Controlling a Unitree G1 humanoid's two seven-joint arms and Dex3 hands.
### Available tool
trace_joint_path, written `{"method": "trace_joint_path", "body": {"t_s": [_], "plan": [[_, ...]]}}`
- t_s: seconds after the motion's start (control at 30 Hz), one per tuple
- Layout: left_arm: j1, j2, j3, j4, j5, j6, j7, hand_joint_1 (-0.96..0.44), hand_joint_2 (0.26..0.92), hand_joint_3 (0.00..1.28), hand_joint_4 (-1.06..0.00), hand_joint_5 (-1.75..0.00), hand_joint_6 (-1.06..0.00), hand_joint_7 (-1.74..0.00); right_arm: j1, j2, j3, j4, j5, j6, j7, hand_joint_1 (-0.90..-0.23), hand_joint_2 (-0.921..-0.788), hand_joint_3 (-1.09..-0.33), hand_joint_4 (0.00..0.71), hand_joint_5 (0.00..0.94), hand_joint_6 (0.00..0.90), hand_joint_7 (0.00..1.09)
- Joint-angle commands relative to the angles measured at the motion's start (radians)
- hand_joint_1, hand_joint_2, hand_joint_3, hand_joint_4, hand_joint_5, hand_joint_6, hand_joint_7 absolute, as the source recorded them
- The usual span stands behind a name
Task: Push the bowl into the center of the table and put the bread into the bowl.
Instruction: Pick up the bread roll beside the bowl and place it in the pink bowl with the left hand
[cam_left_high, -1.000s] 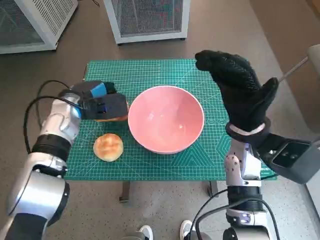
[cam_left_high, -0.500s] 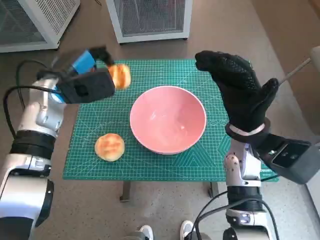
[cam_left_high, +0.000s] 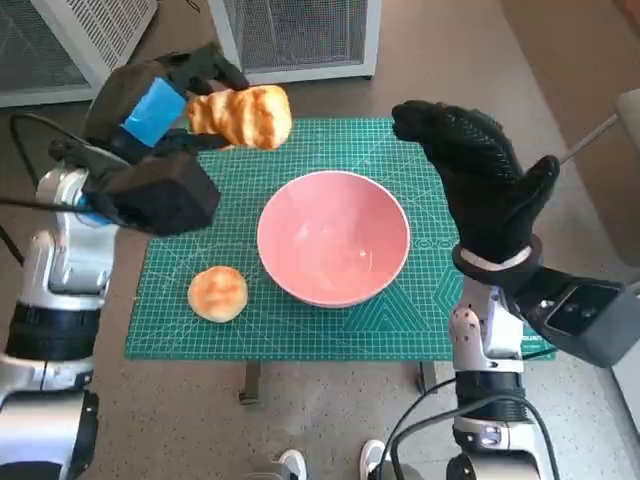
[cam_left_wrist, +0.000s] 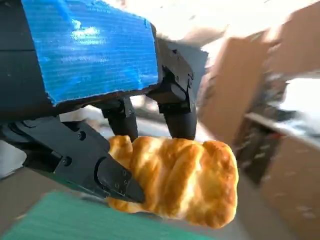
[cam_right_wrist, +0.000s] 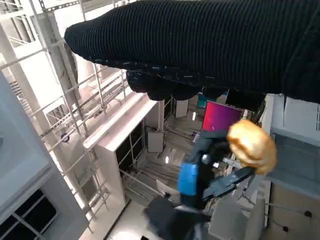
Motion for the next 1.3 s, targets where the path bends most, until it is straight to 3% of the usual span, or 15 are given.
{"method": "trace_joint_path", "body": {"t_s": [0.03,0.23,0.7,0.77,0.83,0.87,0.93,1.03,1.13,1.3], "plan": [[0.022,-0.033,-0.015,-0.108,-0.012,0.024,-0.048,0.00,0.917,0.03,-0.78,-1.06,-0.63,-1.17,0.019,0.001,0.000,0.008,0.002,0.001,0.010,-0.493,-0.921,-0.467,0.247,0.006,0.001,0.70],[0.026,-0.074,-0.062,-0.129,0.015,0.034,-0.084,0.00,0.916,0.03,-0.78,-1.05,-0.63,-1.17,0.024,-0.003,-0.004,0.008,0.002,-0.004,0.013,-0.493,-0.921,-0.465,0.249,0.006,0.000,0.69],[-0.003,-0.134,-0.172,0.095,0.059,-0.099,-0.085,0.00,0.920,0.04,-0.79,-1.05,-0.59,-1.20,0.040,-0.010,-0.010,0.001,0.009,-0.009,0.016,-0.499,-0.921,-0.453,0.254,0.007,0.000,0.66],[-0.002,-0.142,-0.175,0.120,0.045,-0.108,-0.100,0.00,0.920,0.06,-0.76,-1.07,-0.57,-1.23,0.040,-0.011,-0.011,0.001,0.010,-0.007,0.015,-0.499,-0.921,-0.453,0.255,0.007,0.000,0.66],[0.002,-0.148,-0.176,0.132,0.029,-0.101,-0.129,0.00,0.921,0.18,-0.60,-1.23,-0.47,-1.35,0.041,-0.013,-0.012,-0.001,0.011,-0.005,0.014,-0.499,-0.921,-0.451,0.256,0.007,0.002,0.66],[0.005,-0.151,-0.176,0.133,0.022,-0.094,-0.144,-0.01,0.897,0.18,-0.51,-1.11,-0.41,-1.22,0.042,-0.013,-0.013,-0.002,0.012,-0.004,0.014,-0.499,-0.921,-0.447,0.257,0.007,0.005,0.65],[0.014,-0.154,-0.176,0.122,0.016,-0.062,-0.182,-0.03,0.852,0.13,-0.37,-0.55,-0.34,-0.68,0.045,-0.013,-0.012,-0.008,0.010,-0.002,0.010,-0.500,-0.921,-0.438,0.257,0.007,0.012,0.65],[0.023,-0.151,-0.181,0.094,0.022,-0.010,-0.231,-0.08,0.824,0.06,-0.25,-0.18,-0.28,-0.30,0.050,-0.012,-0.011,-0.016,0.004,0.000,0.000,-0.502,-0.921,-0.435,0.258,0.006,0.016,0.65],[0.031,-0.135,-0.190,0.061,0.045,0.017,-0.261,-0.15,0.806,0.03,-0.15,-0.06,-0.23,-0.15,0.055,-0.010,-0.009,-0.026,-0.001,0.004,-0.008,-0.503,-0.921,-0.434,0.258,0.006,0.021,0.65],[0.059,-0.101,-0.195,0.000,0.081,0.029,-0.288,-0.27,0.795,0.02,-0.04,-0.01,-0.19,-0.07,0.061,-0.005,-0.005,-0.039,-0.003,0.016,-0.020,-0.501,-0.921,-0.429,0.258,0.006,0.028,0.65]]}}
